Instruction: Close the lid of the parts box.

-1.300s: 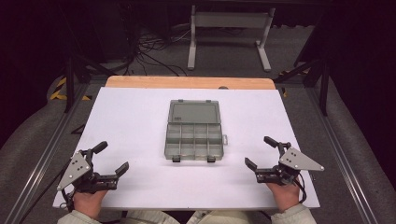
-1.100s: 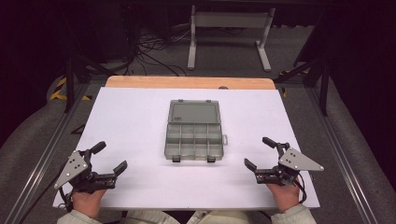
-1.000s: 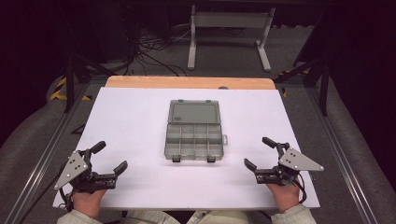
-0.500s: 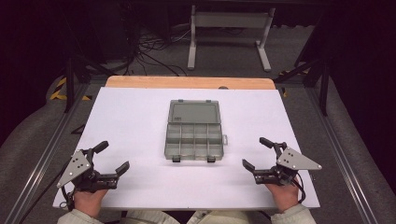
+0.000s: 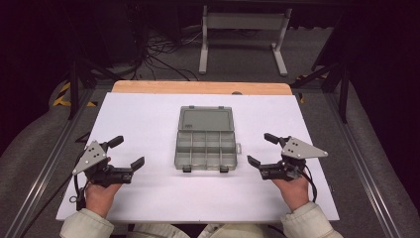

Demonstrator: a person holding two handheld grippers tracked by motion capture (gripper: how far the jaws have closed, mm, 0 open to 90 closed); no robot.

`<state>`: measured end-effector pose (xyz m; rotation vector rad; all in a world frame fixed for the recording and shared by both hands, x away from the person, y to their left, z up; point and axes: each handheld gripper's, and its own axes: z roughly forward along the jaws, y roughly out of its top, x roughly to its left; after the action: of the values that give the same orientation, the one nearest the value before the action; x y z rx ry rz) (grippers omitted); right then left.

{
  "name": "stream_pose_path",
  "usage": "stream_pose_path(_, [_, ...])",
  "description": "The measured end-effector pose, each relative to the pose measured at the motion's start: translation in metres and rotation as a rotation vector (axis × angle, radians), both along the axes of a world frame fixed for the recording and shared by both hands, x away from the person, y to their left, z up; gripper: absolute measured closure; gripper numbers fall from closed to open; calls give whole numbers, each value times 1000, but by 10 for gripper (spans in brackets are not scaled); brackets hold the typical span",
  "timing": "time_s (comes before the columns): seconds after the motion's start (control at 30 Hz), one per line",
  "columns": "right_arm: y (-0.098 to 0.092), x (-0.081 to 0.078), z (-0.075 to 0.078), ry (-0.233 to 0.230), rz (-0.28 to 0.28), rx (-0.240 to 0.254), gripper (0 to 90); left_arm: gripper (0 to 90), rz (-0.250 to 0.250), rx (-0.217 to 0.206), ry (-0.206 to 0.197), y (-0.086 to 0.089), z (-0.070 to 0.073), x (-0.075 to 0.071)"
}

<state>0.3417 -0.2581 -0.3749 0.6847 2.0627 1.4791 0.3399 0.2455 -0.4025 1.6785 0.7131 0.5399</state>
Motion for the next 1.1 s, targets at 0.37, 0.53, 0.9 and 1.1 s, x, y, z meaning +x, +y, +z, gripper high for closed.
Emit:
stream_pose_path(0.37, [12, 37, 1, 58, -27, -46, 106, 24, -19, 3, 52, -16, 9, 34])
stream_pose_path(0.53, [12, 44, 4, 70, -45, -50, 111, 25, -27, 19, 61, -24, 11, 45])
stream_pose_path(0.9, [23, 71, 3, 97, -39, -87, 111, 34, -23, 30, 147, -29, 9, 79])
stream_pose_path(1.1, [28, 87, 6, 114, -51, -77, 96, 36, -21, 26, 143, -32, 14, 90])
